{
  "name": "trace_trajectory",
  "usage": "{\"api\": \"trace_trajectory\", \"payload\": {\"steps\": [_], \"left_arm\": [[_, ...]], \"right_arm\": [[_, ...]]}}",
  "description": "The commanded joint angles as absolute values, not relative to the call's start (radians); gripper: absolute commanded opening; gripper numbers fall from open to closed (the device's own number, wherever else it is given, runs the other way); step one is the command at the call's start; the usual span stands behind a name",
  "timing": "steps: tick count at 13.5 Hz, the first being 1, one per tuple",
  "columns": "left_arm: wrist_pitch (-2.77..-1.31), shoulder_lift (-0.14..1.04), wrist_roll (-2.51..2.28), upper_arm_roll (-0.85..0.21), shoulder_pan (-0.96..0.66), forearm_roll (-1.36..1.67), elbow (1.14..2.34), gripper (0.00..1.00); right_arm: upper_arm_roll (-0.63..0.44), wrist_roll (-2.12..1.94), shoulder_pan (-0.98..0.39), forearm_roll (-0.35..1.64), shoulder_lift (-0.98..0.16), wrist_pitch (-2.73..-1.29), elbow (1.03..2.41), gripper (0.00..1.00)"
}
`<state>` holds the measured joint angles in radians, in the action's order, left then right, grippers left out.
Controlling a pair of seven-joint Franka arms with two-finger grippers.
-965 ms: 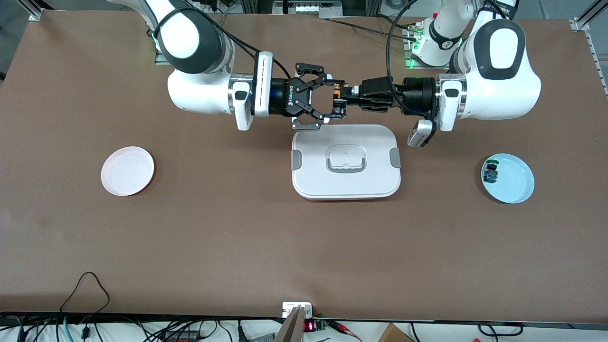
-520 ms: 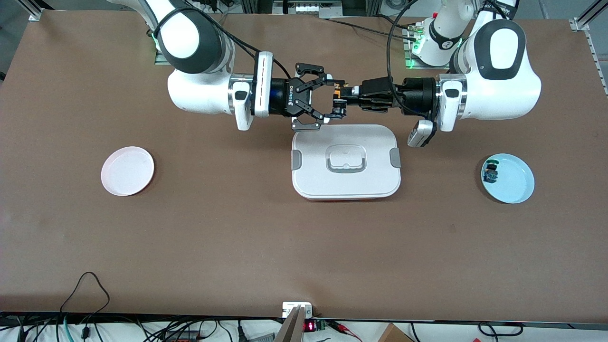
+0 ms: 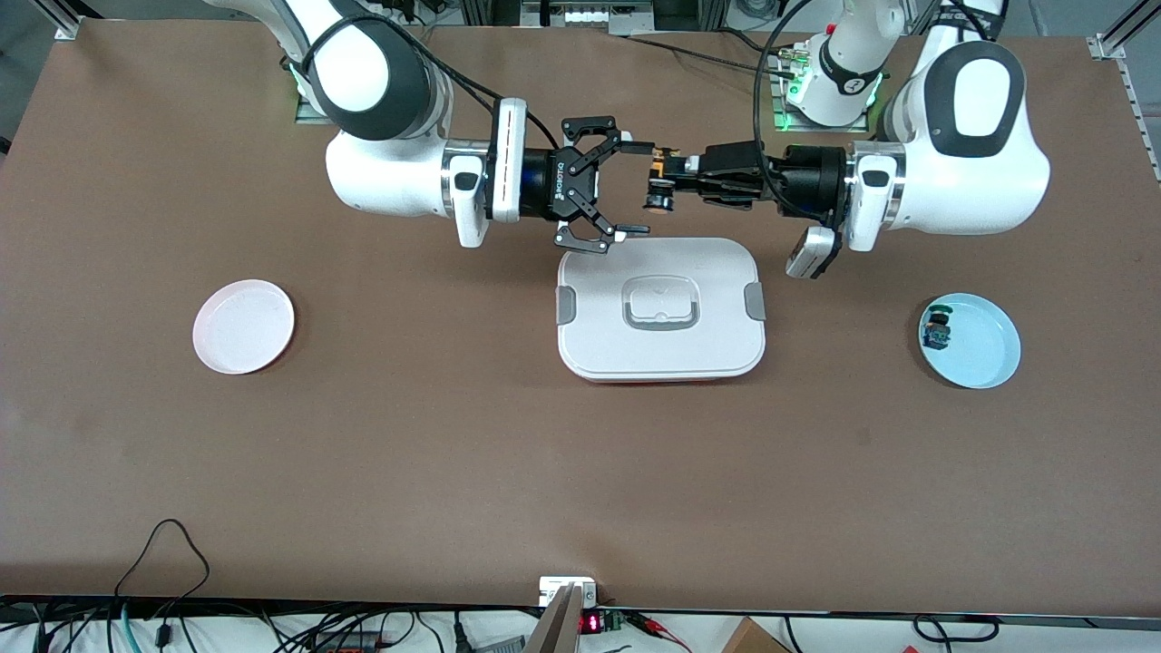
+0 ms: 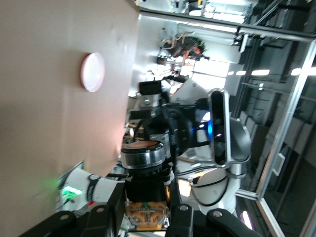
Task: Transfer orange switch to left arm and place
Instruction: 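Open the right gripper while the left gripper pulls the switch away, then lower the switch onto the blue plate while the right gripper withdraws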
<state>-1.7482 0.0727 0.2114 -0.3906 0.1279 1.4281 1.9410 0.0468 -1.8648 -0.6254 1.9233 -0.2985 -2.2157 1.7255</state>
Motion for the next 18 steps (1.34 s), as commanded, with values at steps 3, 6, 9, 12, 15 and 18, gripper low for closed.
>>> {"api": "trace_trajectory", "payload": {"steps": [3, 6, 9, 12, 15, 18], "left_arm": [[-1.588, 0.063, 0.19, -0.393, 0.285, 1.251, 1.942, 0.0], [-1.516, 0.064, 0.198, -0.393, 0.374, 1.111, 1.942, 0.0], [-1.506, 0.069, 0.202, -0.391, 0.437, 0.915, 1.913, 0.0], [-1.506, 0.093, 0.199, -0.39, 0.474, 0.696, 1.836, 0.0], [-1.506, 0.149, 0.216, -0.393, 0.534, 0.436, 1.781, 0.0], [-1.528, 0.202, 0.226, -0.39, 0.549, 0.202, 1.758, 0.0]], "right_arm": [[0.008, -1.879, -0.615, 1.934, -0.284, -2.214, 1.758, 1.0], [0.003, -1.879, -0.572, 1.872, -0.246, -2.21, 1.815, 1.0], [-0.002, -1.878, -0.49, 1.758, -0.216, -2.148, 1.847, 1.0], [-0.095, -1.875, -0.476, 1.656, -0.216, -2.044, 1.855, 1.0], [-0.159, -1.837, -0.445, 1.556, -0.216, -1.942, 1.856, 1.0], [-0.19, -1.607, -0.425, 1.432, -0.198, -1.891, 1.848, 1.0]]}}
